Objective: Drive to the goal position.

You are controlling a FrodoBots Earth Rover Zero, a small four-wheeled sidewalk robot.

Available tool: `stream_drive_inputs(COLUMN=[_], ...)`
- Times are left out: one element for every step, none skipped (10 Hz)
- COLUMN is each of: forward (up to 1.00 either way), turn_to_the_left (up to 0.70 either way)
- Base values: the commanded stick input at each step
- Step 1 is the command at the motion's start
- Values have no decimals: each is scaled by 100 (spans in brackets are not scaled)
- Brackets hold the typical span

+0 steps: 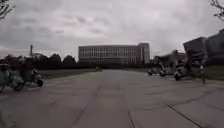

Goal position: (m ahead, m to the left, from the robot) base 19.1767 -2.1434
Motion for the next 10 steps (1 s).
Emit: stream_drive_inputs(forward=[70, 70, 70, 70, 70, 70, 70, 70, 70, 70], turn_to_the_left=[0, 0, 0, 0, 0, 0, 0, 0, 0, 0])
